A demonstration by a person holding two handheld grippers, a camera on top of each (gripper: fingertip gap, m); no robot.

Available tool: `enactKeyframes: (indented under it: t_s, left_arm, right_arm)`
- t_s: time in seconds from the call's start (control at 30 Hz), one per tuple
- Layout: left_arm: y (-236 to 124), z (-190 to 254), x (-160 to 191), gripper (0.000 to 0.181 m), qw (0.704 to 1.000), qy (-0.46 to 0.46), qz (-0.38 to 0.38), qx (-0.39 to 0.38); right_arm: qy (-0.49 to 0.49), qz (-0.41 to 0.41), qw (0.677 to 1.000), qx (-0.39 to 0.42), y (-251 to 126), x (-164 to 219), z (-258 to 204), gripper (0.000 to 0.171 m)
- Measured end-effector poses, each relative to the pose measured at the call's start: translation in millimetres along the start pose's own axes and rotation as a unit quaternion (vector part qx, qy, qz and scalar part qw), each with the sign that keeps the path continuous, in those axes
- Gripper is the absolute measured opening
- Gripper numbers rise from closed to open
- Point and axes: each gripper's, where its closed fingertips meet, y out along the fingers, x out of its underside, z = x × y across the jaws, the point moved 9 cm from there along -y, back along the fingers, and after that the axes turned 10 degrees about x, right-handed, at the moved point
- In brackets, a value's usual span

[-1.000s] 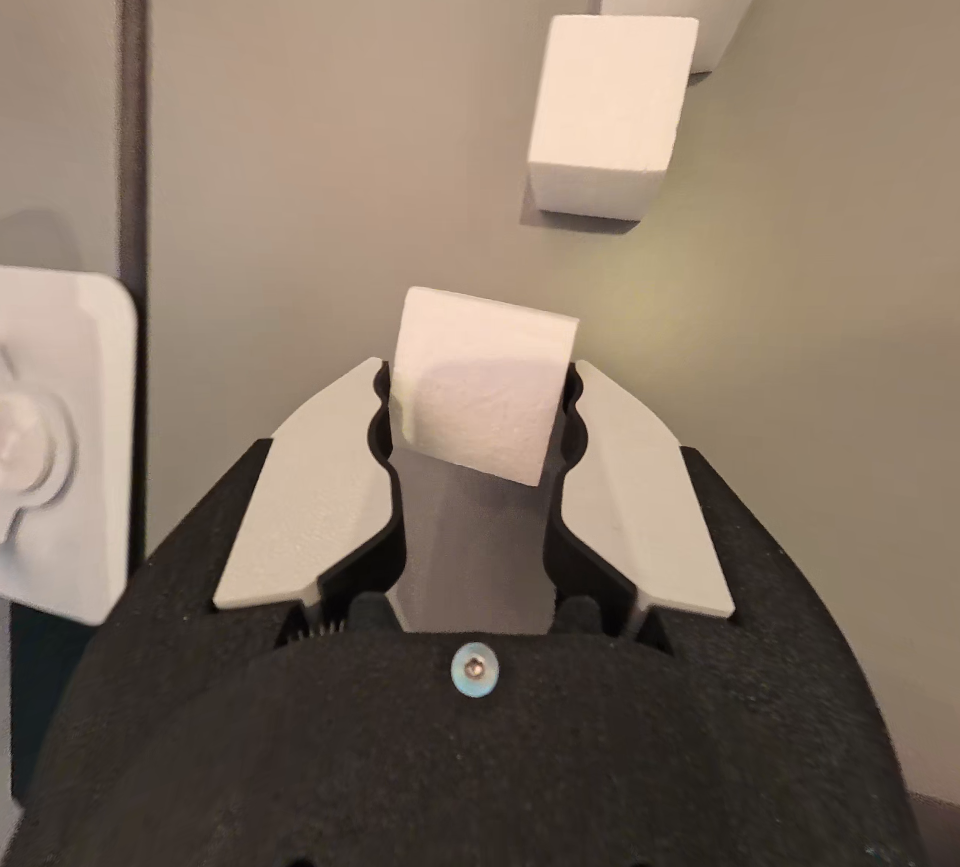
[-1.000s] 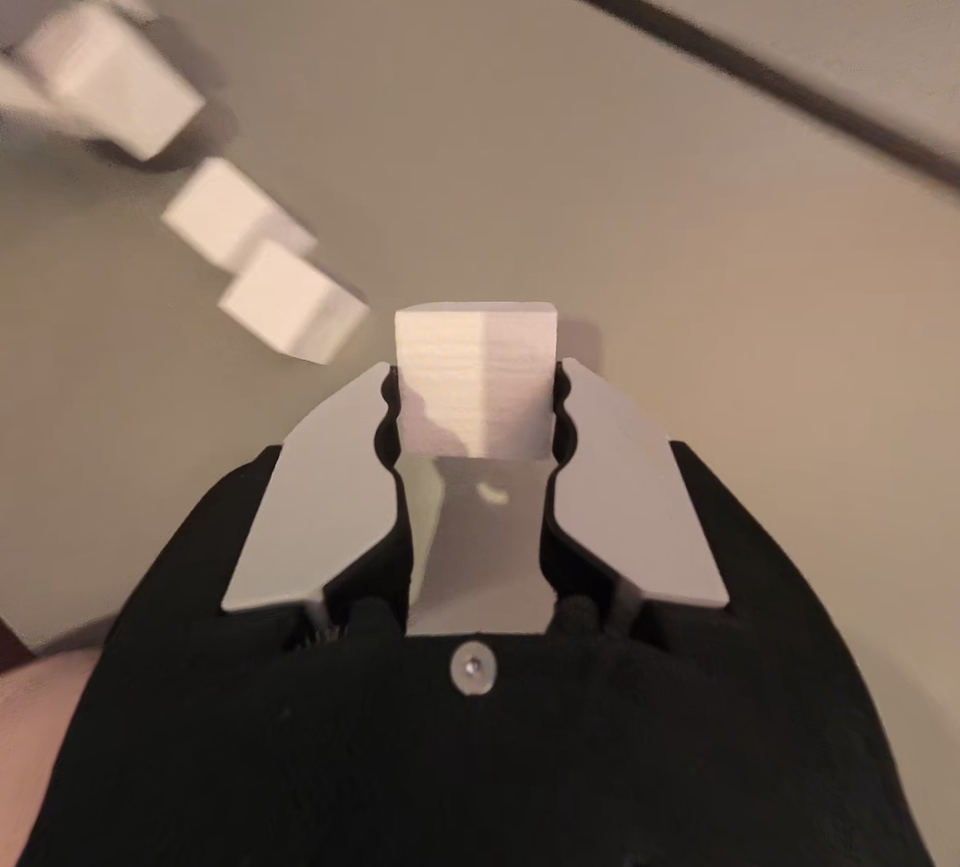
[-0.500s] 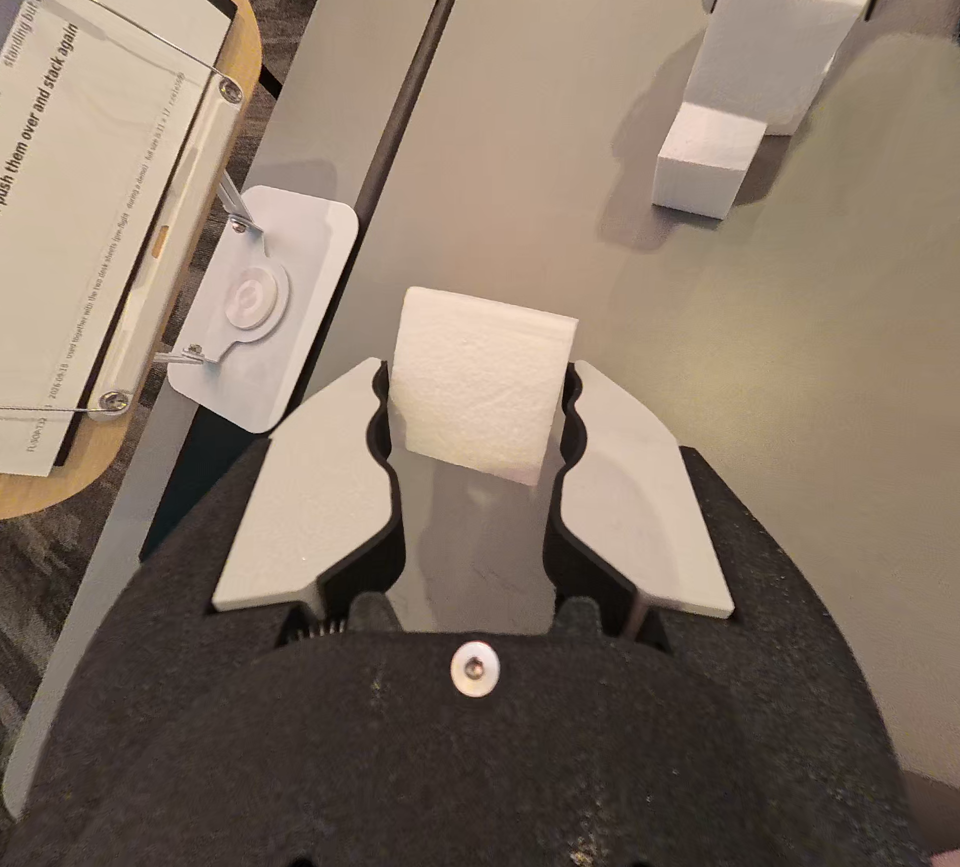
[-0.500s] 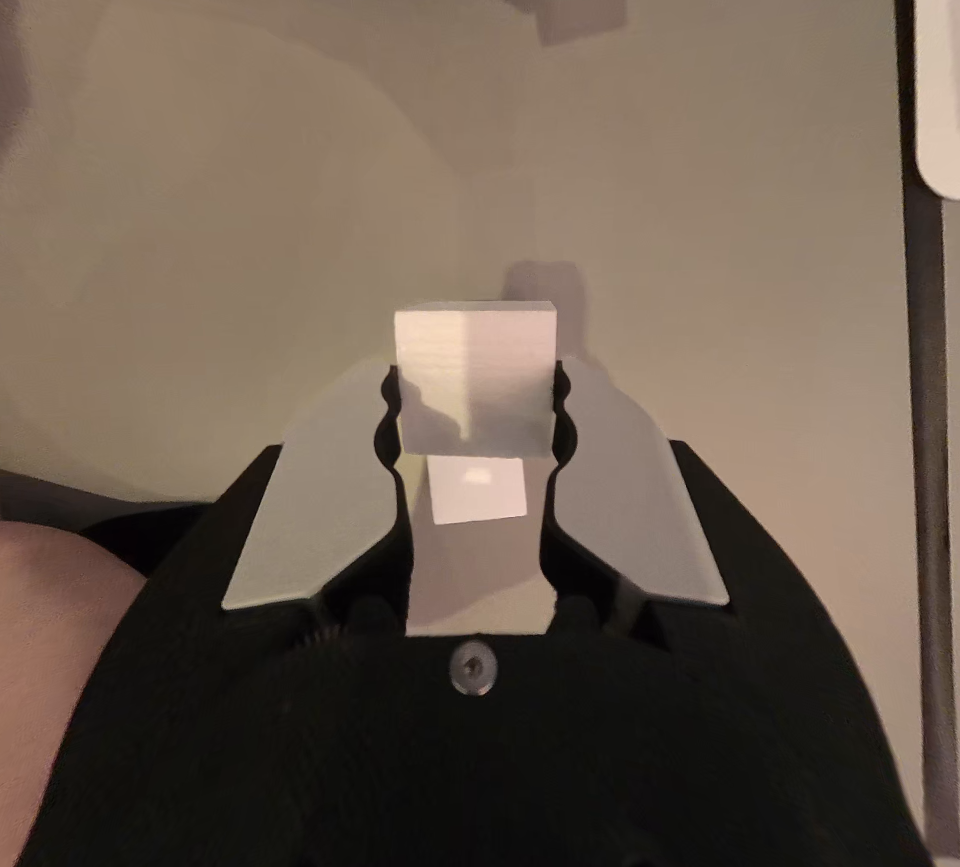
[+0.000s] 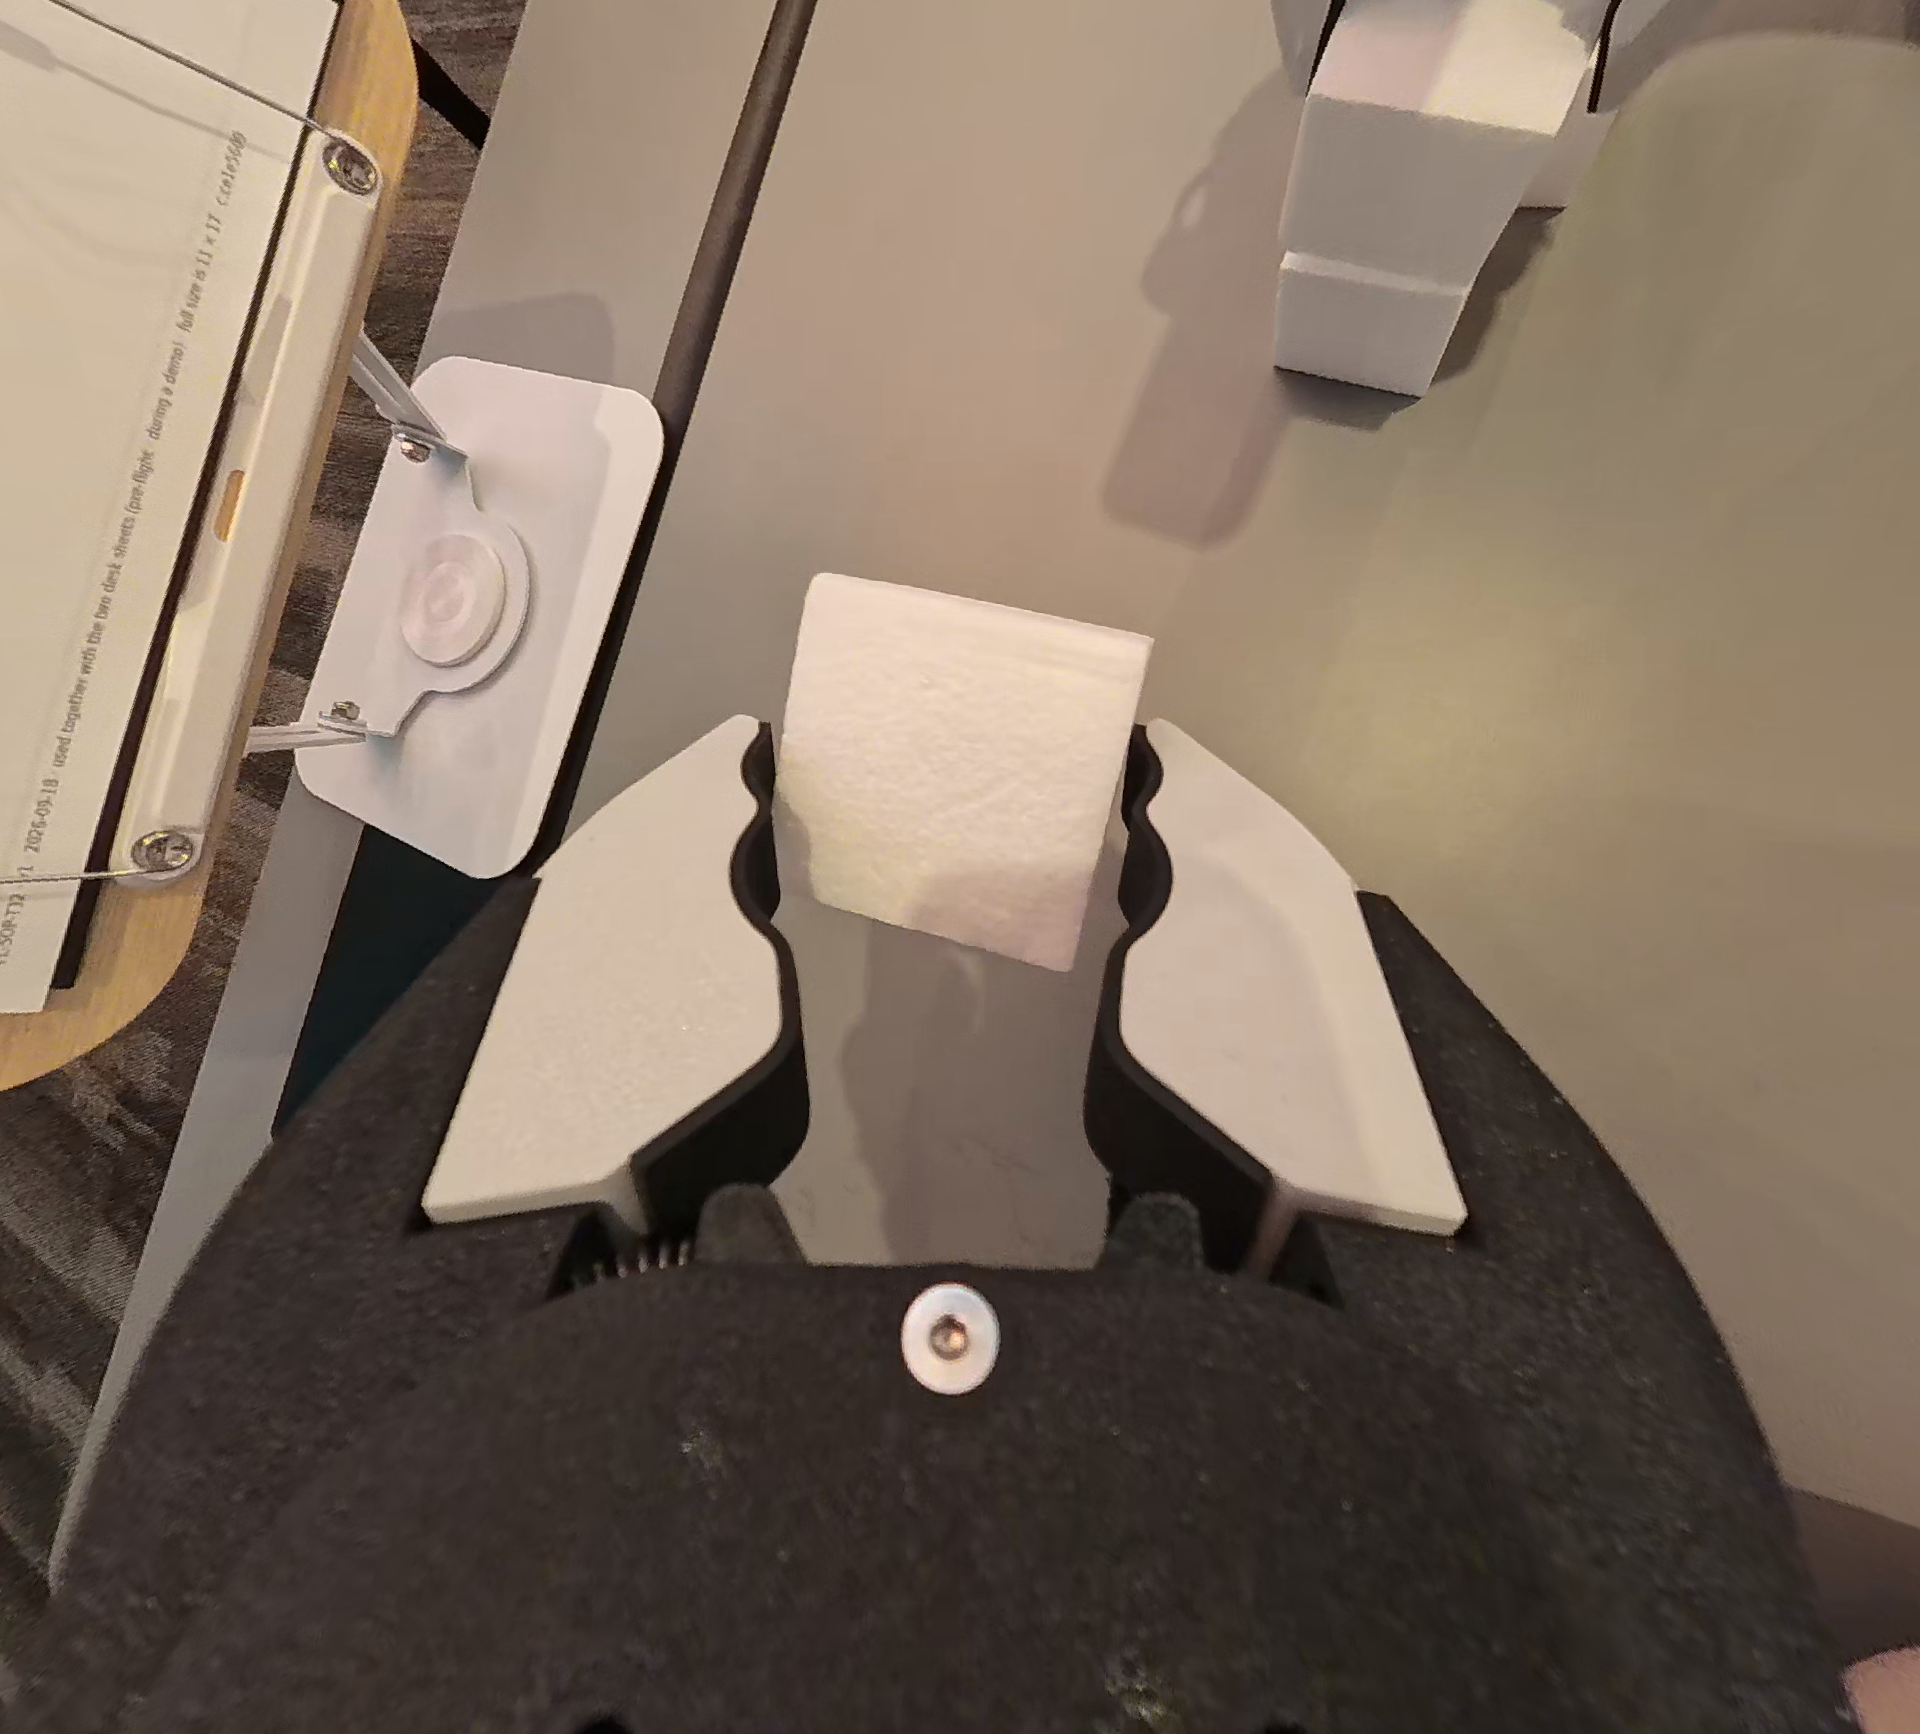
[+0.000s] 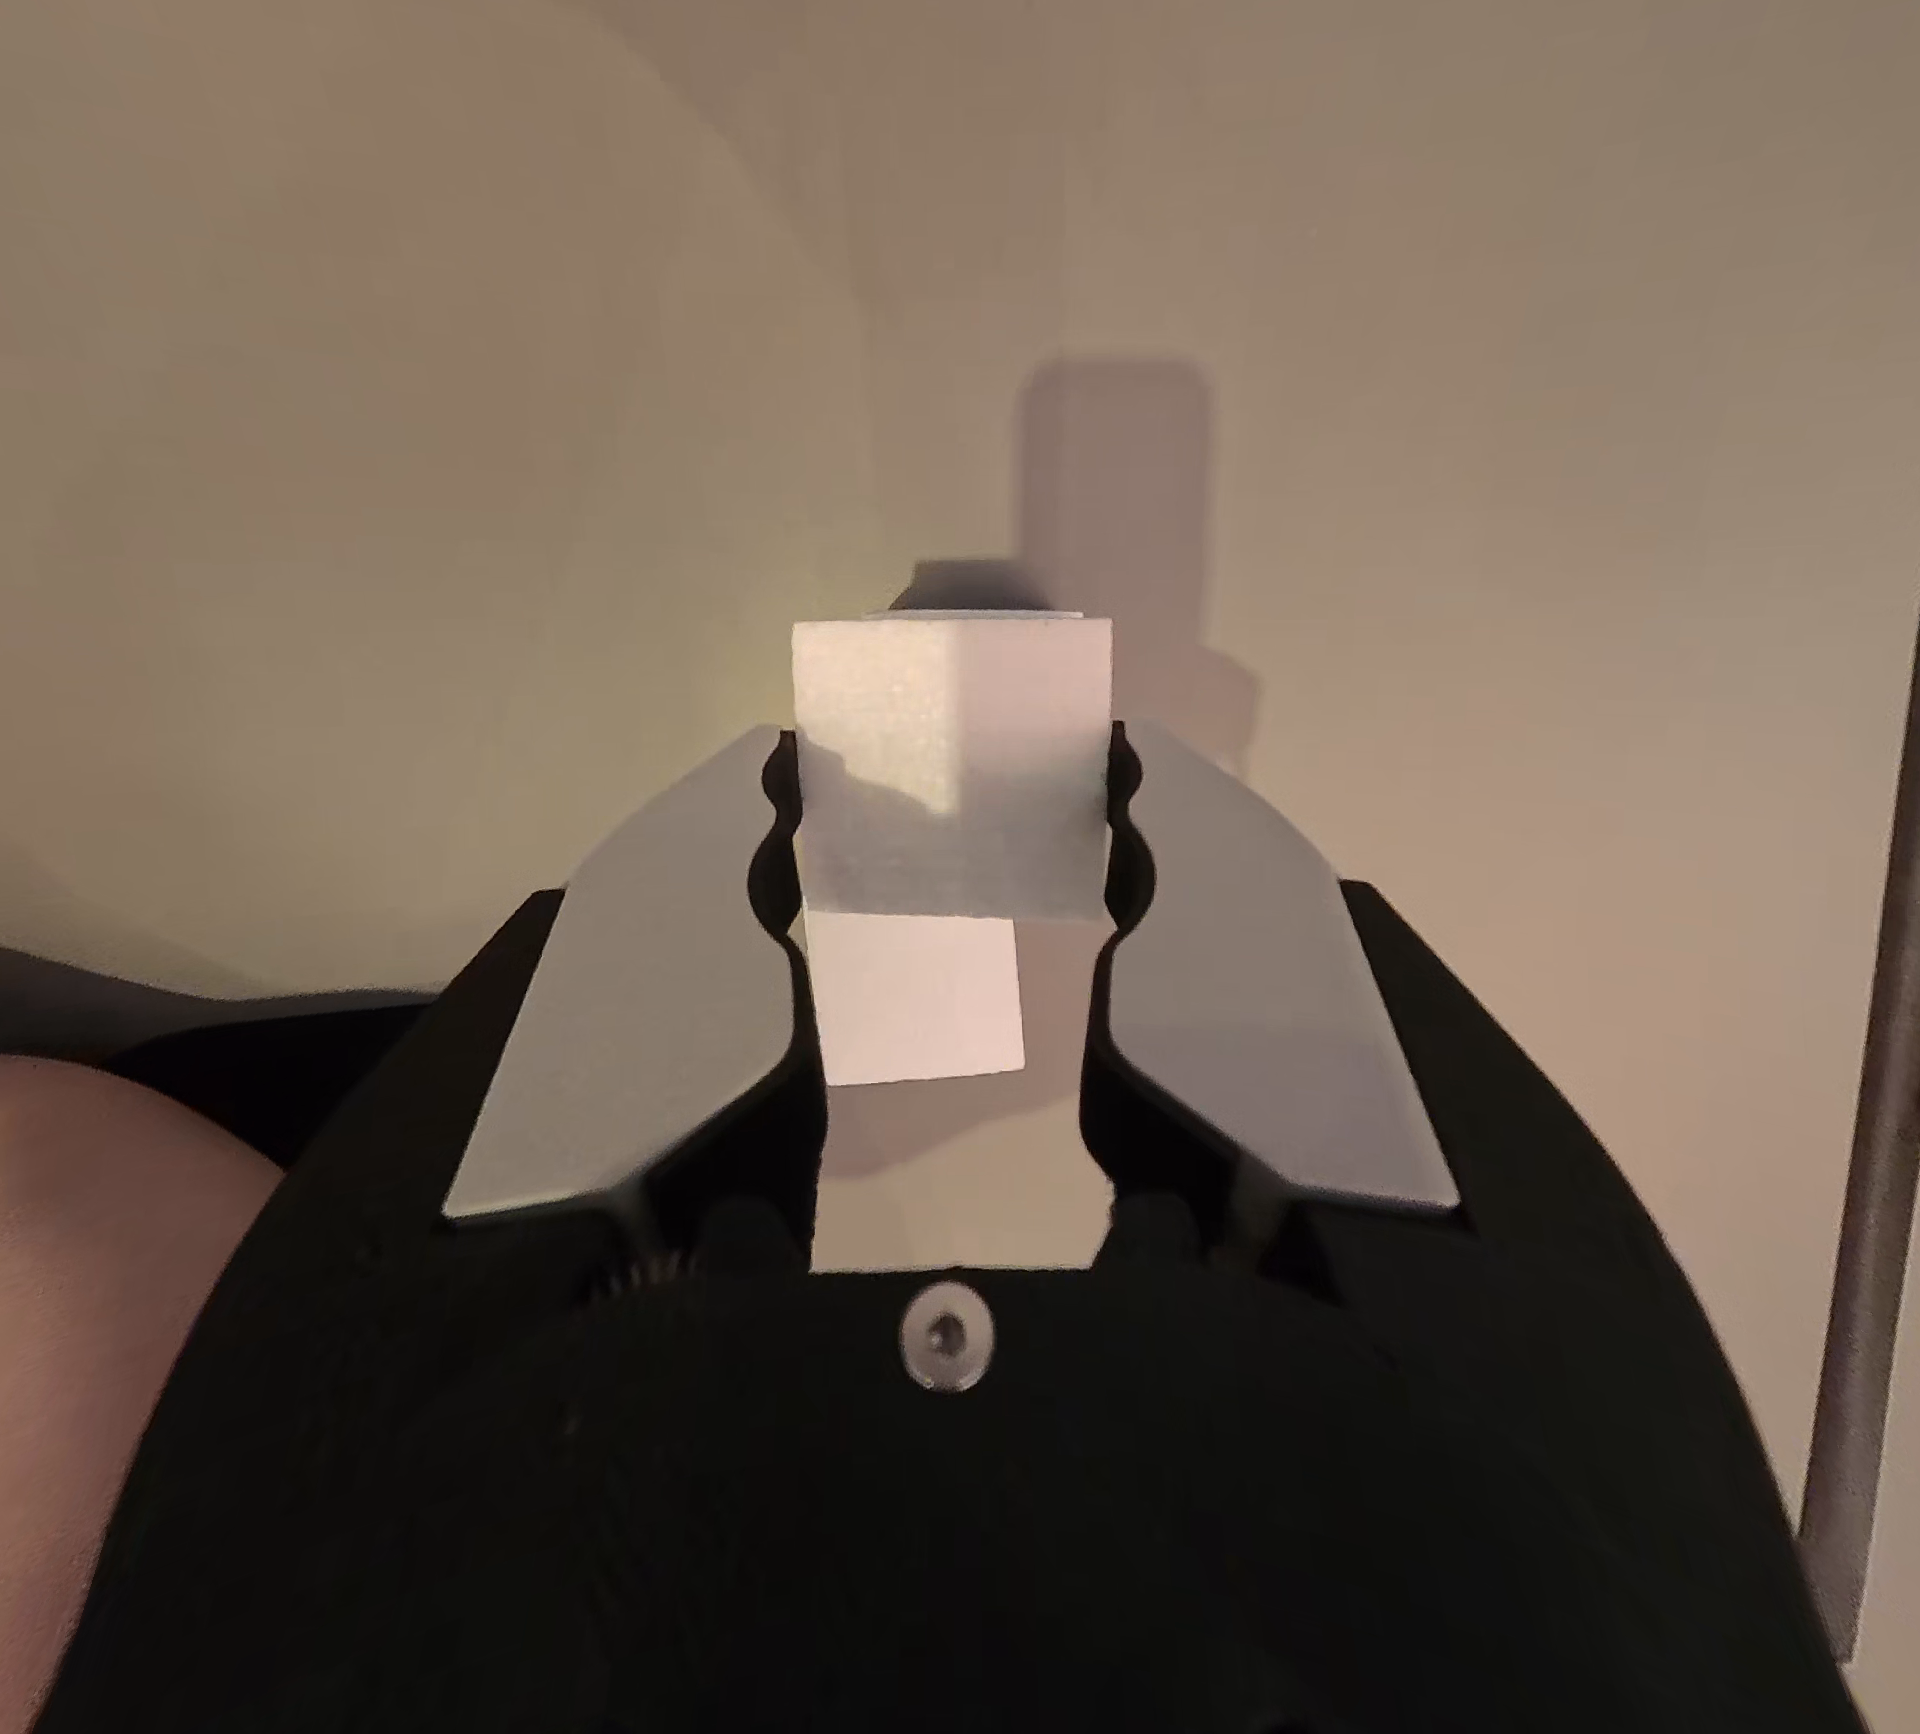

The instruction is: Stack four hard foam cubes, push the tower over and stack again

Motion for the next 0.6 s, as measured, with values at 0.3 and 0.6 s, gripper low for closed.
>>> enactKeyframes:
  t_s: [0.3, 0.6]
  left_arm:
    - [4, 3, -3, 0.064, 1.0, 0.006, -0.006, 0.006]
    - [3, 16, -22, 0.064, 0.997, 0.031, 0.057, 0.042]
  right_arm:
    - [0.002, 0.01, 1.0, -0.008, 1, 1, 0, 0.058]
    - [0.028, 0.067, 0.997, 0.018, -19, 11, 5, 0.078]
